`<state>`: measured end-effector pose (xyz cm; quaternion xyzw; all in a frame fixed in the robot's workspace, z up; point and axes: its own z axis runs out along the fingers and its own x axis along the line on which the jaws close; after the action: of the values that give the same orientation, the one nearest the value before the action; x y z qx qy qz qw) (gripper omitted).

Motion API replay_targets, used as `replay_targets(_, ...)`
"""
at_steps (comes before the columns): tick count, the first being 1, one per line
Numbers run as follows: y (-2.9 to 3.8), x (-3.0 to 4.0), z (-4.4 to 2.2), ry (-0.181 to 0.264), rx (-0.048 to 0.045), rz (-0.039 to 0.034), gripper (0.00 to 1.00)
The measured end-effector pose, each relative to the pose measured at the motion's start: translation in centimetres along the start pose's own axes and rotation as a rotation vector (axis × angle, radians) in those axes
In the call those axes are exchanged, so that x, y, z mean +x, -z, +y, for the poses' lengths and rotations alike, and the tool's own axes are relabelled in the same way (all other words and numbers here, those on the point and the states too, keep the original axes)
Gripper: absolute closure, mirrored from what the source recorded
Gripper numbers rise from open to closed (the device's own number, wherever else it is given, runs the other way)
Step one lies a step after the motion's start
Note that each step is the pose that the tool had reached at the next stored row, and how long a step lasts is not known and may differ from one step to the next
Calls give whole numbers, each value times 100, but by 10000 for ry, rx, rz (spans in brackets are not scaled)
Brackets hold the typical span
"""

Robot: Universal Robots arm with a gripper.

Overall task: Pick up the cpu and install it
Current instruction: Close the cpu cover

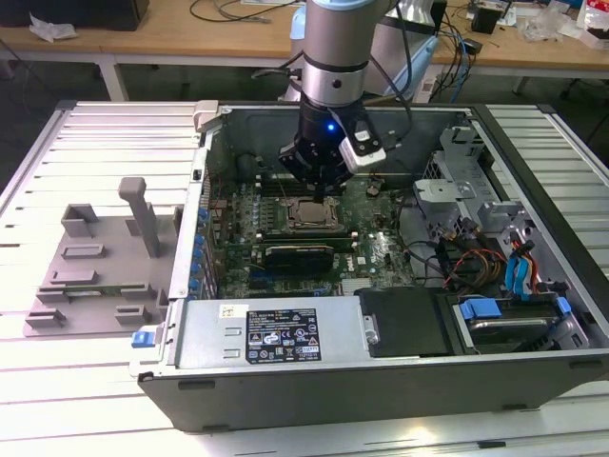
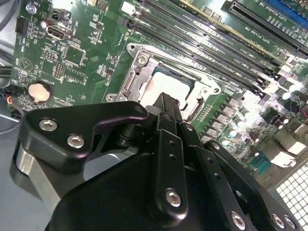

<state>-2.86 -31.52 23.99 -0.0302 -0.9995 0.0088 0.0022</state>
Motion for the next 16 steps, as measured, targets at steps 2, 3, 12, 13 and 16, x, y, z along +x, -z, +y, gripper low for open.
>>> replay_targets(2, -11, 20, -1, 28, -12, -171, 89)
replay_targets(3, -14, 27, -1, 43, -14, -221, 89)
replay_targets(12, -113, 282, -33, 239, -16, -326, 89)
replay_targets(13, -132, 298, -34, 245, -13, -325, 89)
replay_targets(16, -175, 361, -37, 247, -13, -326, 89)
